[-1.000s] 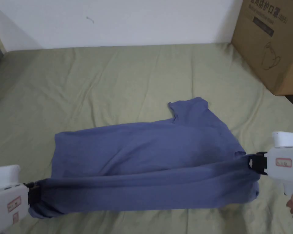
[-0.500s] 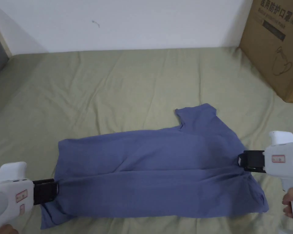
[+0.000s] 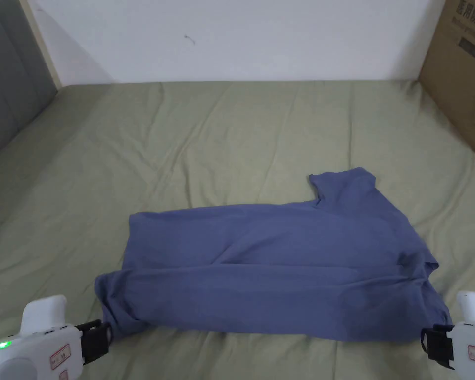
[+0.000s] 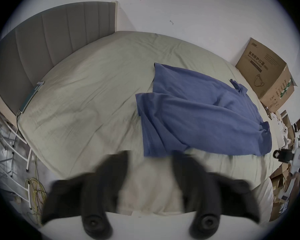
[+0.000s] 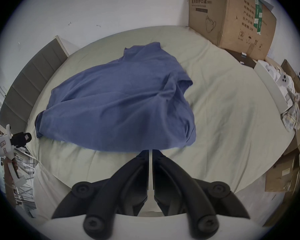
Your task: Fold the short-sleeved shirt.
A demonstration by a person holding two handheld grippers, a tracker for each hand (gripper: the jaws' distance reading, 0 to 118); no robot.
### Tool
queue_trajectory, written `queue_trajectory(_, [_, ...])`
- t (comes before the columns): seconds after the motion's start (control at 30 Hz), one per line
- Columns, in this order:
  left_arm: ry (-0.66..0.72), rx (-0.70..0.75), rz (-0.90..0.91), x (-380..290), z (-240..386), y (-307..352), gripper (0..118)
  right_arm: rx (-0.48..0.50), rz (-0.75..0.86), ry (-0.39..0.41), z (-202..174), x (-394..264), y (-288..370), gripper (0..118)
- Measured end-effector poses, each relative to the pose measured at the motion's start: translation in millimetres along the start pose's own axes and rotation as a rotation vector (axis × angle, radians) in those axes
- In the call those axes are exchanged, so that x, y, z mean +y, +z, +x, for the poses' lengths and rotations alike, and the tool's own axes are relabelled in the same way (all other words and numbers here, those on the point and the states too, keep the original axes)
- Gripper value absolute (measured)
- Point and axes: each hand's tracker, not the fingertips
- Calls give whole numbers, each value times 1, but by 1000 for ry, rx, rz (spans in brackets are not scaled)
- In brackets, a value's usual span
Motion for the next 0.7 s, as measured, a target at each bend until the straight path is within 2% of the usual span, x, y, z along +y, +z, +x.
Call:
queue_trajectory(0.03, [8,-13,0,4,0,-5,96,6,-4,-5,1,0,0,5])
queue_trajectory(0.17, [14,-65,-19,13,11,-30,97,-10,-3,-2,0,-3,1,5])
queue_trajectory(0.2, [-2,-72,-36,14,14,-40,92,-13,-2,-2,0,-4,1,5])
queue_trajectory(0.27, [-27,-61,-114,10,19,-63,51,-15,-4,-6,2,-4,0,5])
queue_trajectory(0.3, [-26,-43,-162,9,20,-71,49,-12,-3,-7,2,-4,0,5])
queue_trajectory(0.33, [-81,66,-139,7,23,-71,49,-7,0,-8,1,-5,0,5])
queue_trajectory(0.37, [-72,-16,-110,9,26,-64,47,-4,5,-8,2,-4,0,5])
queue_trajectory(0.4, [-84,-9,-111,10,26,-60,45,-5,13,-6,2,-1,0,6])
queue_trajectory(0.43, [-123,2,-92,13,28,-57,33,-9,24,1,2,4,-1,11])
queue_trajectory(0.47, [-120,24,-87,16,27,-57,7,-20,28,10,9,9,-8,37])
queue_trajectory(0.5, [-97,-12,-106,21,24,-57,7,-33,24,17,10,15,-13,66])
queue_trajectory(0.53, [-78,-16,-115,23,22,-57,7,-34,26,21,13,20,-19,89])
queue_trajectory(0.57, [-84,-15,-109,23,23,-56,7,-29,44,28,16,25,-25,97])
queue_trajectory(0.63, [-103,-13,-98,25,27,-51,7,-47,39,34,23,36,-46,97])
queue_trajectory(0.7, [-125,-15,-94,27,28,-48,7,-68,-47,50,32,44,-71,95])
